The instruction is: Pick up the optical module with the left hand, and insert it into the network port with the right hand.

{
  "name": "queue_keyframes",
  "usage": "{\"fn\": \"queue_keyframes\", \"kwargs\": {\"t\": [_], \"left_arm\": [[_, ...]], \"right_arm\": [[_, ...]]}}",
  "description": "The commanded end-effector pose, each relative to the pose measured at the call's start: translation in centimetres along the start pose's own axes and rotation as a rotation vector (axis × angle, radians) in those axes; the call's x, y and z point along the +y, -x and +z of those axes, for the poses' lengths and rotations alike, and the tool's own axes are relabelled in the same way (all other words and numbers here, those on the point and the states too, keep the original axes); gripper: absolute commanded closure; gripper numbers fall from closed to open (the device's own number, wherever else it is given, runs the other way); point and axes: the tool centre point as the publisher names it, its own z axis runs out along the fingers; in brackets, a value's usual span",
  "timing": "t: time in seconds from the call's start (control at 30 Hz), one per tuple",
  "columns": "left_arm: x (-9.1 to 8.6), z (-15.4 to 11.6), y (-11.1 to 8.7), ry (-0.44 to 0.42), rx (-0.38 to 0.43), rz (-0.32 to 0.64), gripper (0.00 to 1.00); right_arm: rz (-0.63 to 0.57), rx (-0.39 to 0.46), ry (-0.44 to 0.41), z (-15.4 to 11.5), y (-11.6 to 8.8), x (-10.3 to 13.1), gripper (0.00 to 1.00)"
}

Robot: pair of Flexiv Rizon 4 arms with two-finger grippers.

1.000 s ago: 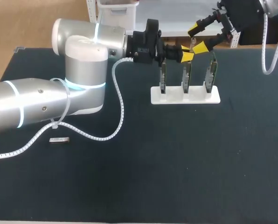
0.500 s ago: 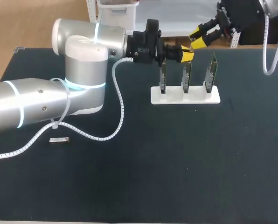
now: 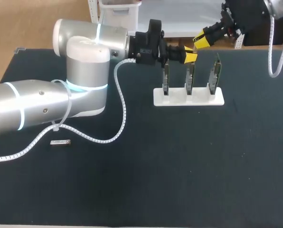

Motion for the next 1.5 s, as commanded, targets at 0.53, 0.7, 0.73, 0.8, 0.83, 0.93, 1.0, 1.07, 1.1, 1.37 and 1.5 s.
{"fn": "queue_keyframes", "kwargs": {"t": [0.53,0.7,0.73,0.8,0.83,0.93,1.0,1.07,1.1,1.37,1.5], "left_arm": [[-0.2,-0.1,0.2,-0.004,0.002,0.004,0.00],[-0.3,-0.5,0.4,0.004,0.025,0.026,0.00],[-0.3,-0.6,0.5,0.006,0.026,0.027,0.00],[-0.3,-0.9,0.5,0.014,0.042,0.035,0.00],[-0.3,-1.0,0.4,0.015,0.048,0.034,0.00],[-0.3,-1.5,0.1,0.028,0.085,0.050,0.00],[-0.2,-2.0,0.0,0.032,0.102,0.041,0.00],[-0.2,-2.2,-0.2,0.035,0.129,0.036,0.00],[-0.2,-2.3,-0.4,0.039,0.174,0.054,0.00],[-0.1,-2.5,-0.9,0.035,0.251,0.069,0.00],[-0.1,-2.6,-1.3,0.028,0.275,0.063,0.00]], "right_arm": [[-0.005,0.000,-0.012,0.0,-0.1,0.0,1.00],[-0.004,0.001,-0.014,-0.1,-0.1,0.0,1.00],[-0.004,0.001,-0.014,-0.1,-0.1,0.0,1.00],[-0.004,0.002,-0.015,-0.2,-0.1,0.0,1.00],[-0.004,0.002,-0.016,-0.2,-0.1,0.0,1.00],[-0.007,0.004,-0.016,-0.2,-0.1,0.0,1.00],[-0.009,0.005,-0.016,-0.2,0.0,0.0,1.00],[-0.009,0.006,-0.015,-0.2,0.0,0.0,1.00],[-0.010,0.006,-0.015,-0.2,0.0,-0.1,1.00],[-0.012,0.006,-0.018,-0.1,0.0,-0.1,1.00],[-0.011,0.005,-0.021,-0.1,0.0,0.0,1.00]]}}
